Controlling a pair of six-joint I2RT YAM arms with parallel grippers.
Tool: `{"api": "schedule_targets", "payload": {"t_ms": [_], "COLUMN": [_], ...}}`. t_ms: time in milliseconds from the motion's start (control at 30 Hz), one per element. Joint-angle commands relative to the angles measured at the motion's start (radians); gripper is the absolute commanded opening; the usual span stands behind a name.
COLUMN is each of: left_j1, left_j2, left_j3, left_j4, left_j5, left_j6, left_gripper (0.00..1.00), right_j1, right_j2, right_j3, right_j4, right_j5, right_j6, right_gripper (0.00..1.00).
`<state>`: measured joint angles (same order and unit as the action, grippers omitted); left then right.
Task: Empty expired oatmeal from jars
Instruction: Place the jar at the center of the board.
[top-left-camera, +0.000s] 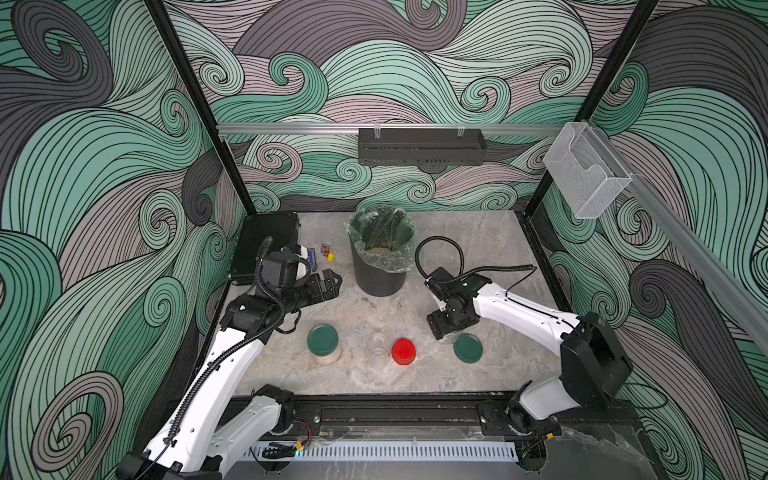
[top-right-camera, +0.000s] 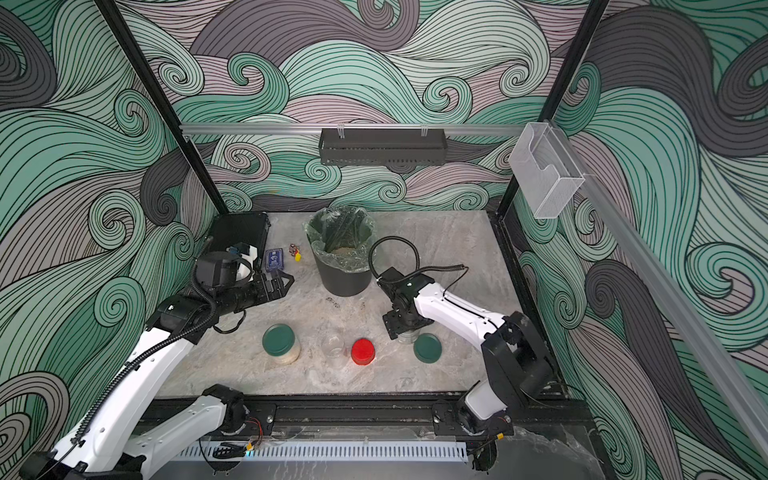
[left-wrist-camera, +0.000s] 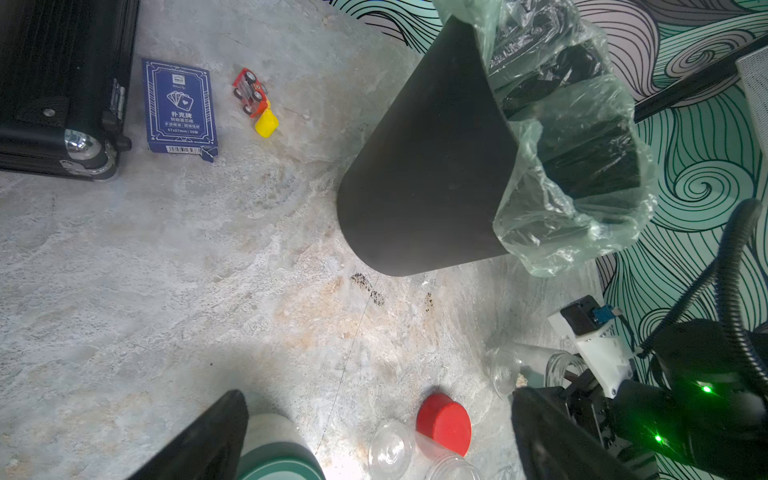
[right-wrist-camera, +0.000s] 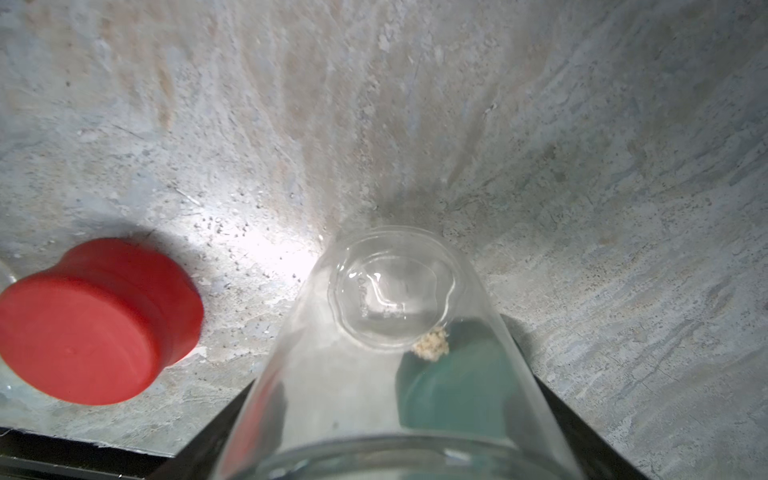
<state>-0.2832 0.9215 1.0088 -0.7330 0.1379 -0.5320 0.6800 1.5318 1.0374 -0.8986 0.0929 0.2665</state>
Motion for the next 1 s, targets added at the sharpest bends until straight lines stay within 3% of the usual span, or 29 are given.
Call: {"api": "schedule_targets", "payload": {"t_ms": [0,300,700,833,967], "left_j1": [0.005,0.008,0.017,0.021,0.024], "left_j2": [0.005,0.007,0.041,0.058,0.059], "left_j3": [-0.009,-0.013,-0.003,0.014,0.016], "left_j4": [-0.005,-0.01,-0.011,-0.013,-0.009], "left_j5": [-0.021,-0.031,-0.031,-0.028,-0.026], "left_j6": [0.012,0.02,0.022,0.017,0.018], "left_gripper": [0.99,0.99,0.99,0.98,0.99], "right_j1": [-0.009,-0.012,-0.014,-0.014,-0.014], "right_j2": [0.004,0.008,-0.021,-0.03,-0.038], "right_j3": [0.013,0.025,0.023,0.013,0.012], "right_j4": [-0.001,0.011,0.015,0.03,0.029], "right_j5": [0.021,0.008,0.03,0.03,0.03], "right_j6": [0.009,0.001,-0.004,-0.004,-0.004], "right_gripper": [0.43,0.69,0.84,0.96,0.99]}}
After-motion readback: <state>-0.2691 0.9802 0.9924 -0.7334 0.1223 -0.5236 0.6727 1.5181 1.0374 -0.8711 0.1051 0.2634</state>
